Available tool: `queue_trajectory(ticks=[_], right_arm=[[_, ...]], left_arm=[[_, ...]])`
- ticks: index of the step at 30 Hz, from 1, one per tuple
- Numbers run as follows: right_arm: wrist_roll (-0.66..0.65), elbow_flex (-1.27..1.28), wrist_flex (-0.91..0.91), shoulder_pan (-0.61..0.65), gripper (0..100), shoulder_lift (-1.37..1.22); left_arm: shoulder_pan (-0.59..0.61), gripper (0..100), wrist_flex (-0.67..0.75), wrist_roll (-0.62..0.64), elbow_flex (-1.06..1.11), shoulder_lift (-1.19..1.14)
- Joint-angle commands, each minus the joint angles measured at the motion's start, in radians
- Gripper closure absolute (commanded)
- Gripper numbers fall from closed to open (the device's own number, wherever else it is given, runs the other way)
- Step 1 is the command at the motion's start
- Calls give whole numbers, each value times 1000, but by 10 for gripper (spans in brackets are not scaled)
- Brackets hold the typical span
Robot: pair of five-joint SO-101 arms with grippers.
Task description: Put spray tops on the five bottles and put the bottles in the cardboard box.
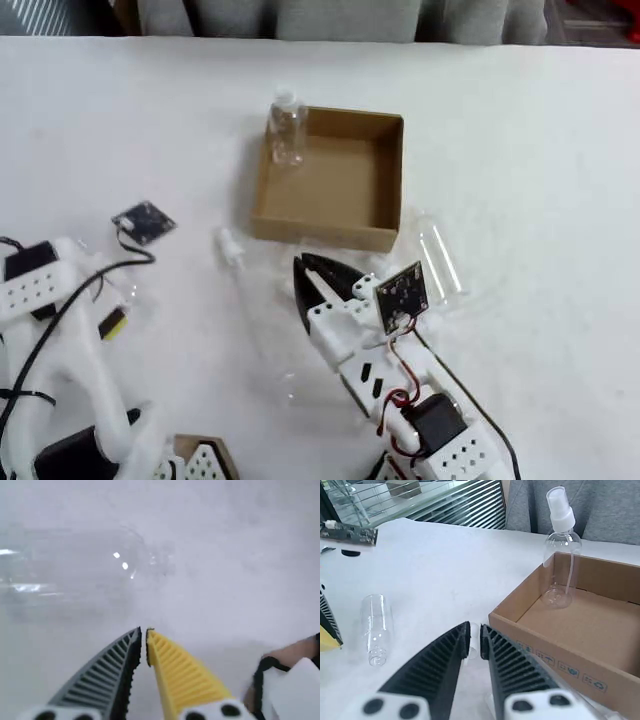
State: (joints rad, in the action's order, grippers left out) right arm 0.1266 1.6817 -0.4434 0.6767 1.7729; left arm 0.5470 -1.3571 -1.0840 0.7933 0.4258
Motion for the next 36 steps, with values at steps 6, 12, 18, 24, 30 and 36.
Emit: queue_trajectory(ticks=[6,12,18,24,30,36], right_arm=[[-14,9,-12,-12,983,-7],[-14,9,-12,-12,983,-4],[-14,9,-12,-12,983,-4],[-14,9,-12,-12,983,-1],[-14,9,-12,-12,983,-1],[-14,9,-12,-12,983,-1]], left_arm=[[-93,980,298,-48,137,38],[-234,980,324,37,133,36],[-272,980,322,44,75,24],[-289,980,315,83,-117,-265],[-272,980,242,83,-324,-458],[-277,980,239,91,-503,-545]])
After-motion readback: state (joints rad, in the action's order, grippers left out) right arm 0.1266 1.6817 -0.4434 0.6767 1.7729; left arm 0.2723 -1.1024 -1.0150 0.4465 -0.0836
